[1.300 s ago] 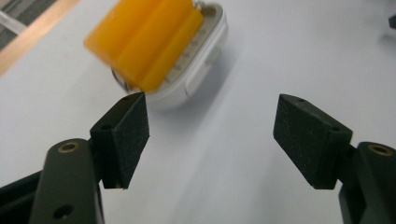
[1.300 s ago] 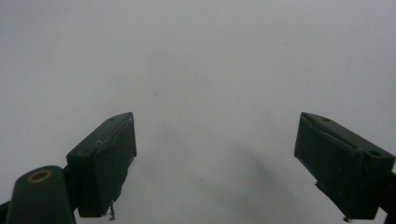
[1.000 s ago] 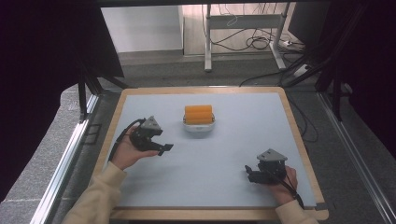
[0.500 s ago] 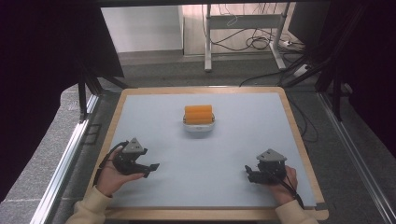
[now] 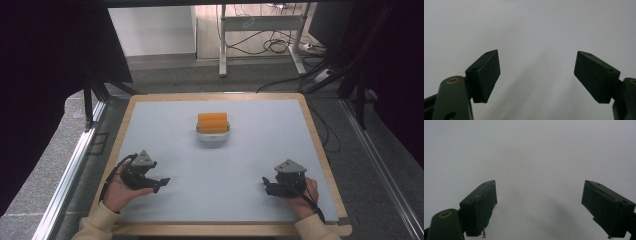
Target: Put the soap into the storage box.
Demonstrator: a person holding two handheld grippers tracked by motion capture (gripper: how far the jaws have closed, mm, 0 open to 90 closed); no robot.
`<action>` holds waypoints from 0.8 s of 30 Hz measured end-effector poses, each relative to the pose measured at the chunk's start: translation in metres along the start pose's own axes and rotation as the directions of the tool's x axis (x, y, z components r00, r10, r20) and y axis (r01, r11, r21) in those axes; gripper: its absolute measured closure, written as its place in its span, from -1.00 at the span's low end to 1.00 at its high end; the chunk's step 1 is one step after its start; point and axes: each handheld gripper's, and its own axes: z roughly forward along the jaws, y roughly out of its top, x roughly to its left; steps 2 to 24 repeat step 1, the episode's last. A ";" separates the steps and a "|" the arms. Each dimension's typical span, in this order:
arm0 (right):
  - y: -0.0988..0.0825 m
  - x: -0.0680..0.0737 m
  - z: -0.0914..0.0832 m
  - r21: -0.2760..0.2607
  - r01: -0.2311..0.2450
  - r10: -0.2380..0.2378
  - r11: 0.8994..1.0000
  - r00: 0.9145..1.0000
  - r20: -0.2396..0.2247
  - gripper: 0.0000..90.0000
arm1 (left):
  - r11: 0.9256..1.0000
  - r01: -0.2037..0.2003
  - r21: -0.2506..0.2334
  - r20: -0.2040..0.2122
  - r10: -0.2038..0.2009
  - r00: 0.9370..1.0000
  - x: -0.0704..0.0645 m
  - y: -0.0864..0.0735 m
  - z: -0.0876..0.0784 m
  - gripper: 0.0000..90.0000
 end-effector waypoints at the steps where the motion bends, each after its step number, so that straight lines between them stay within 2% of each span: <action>1: 0.000 0.000 0.000 0.000 0.000 0.000 1.000 1.000 0.000 -0.71 | 1.000 0.000 0.000 0.000 0.000 1.000 0.000 0.000 0.000 -0.54; 24: 0.000 0.000 0.000 0.000 0.000 0.000 1.000 1.000 0.000 -0.71 | 1.000 0.000 0.000 0.000 0.000 1.000 0.000 0.000 0.000 -0.54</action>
